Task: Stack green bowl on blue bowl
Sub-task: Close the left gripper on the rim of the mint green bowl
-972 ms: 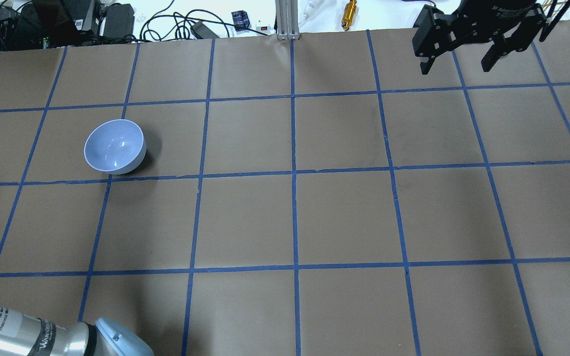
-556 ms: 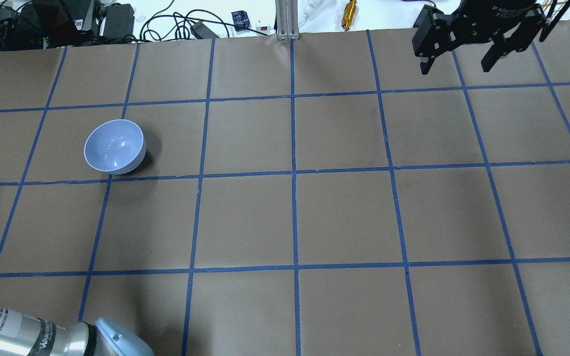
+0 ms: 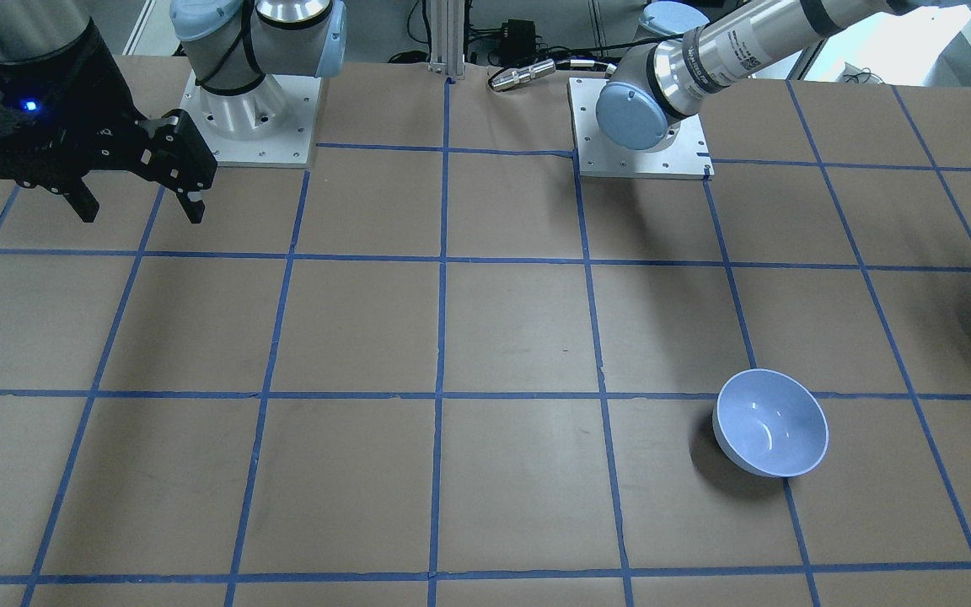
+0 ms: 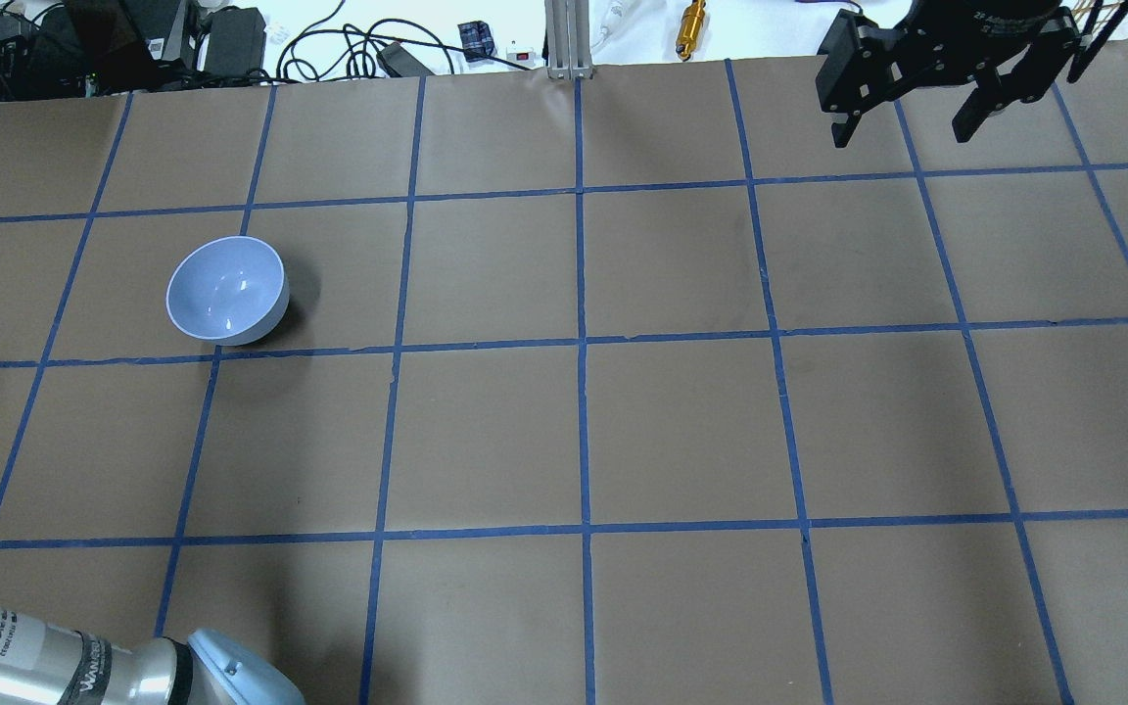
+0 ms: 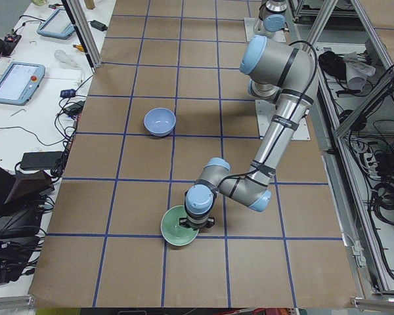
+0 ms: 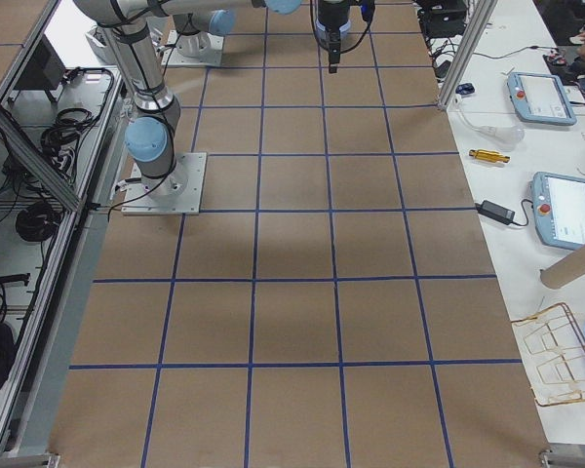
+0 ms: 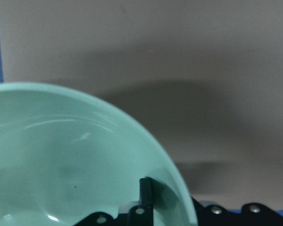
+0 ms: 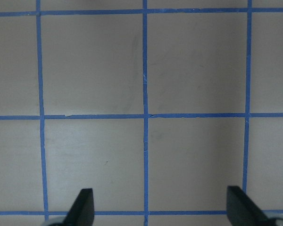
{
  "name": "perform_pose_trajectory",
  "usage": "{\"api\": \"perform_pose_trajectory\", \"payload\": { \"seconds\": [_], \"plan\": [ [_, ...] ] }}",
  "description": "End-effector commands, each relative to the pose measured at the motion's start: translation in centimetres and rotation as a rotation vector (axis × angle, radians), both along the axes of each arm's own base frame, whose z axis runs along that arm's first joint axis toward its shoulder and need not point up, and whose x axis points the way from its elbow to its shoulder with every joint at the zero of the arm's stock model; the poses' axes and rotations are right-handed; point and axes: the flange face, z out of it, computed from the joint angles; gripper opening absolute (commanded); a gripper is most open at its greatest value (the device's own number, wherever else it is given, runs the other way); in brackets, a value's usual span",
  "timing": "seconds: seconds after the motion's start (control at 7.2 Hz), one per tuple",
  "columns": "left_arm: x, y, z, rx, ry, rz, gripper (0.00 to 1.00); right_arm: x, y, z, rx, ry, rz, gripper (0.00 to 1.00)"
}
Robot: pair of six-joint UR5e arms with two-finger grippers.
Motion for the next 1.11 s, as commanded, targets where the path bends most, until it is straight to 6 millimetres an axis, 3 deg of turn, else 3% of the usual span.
{"api": "perform_pose_trajectory", "payload": {
  "seconds": [0.0, 0.42, 0.69, 0.97],
  "plan": [
    [-2.2, -0.3, 4.7, 0.016, 0.039, 0.043, 0.0, 0.0, 0.0, 0.1, -0.001, 0.0, 0.0, 1.0],
    [-10.3, -3.9, 14.0, -0.013, 0.017, 0.089, 0.0, 0.0, 0.0, 0.0, 0.0, -0.002, 0.0, 1.0],
    [-20.7, -8.4, 19.5, -0.039, 0.009, 0.099, 0.0, 0.0, 0.0, 0.1, -0.001, -0.002, -0.001, 1.0],
    [-32.7, -12.5, 21.2, -0.041, 0.046, 0.097, 0.0, 0.0, 0.0, 0.1, -0.001, -0.002, -0.001, 1.0]
  ]
}}
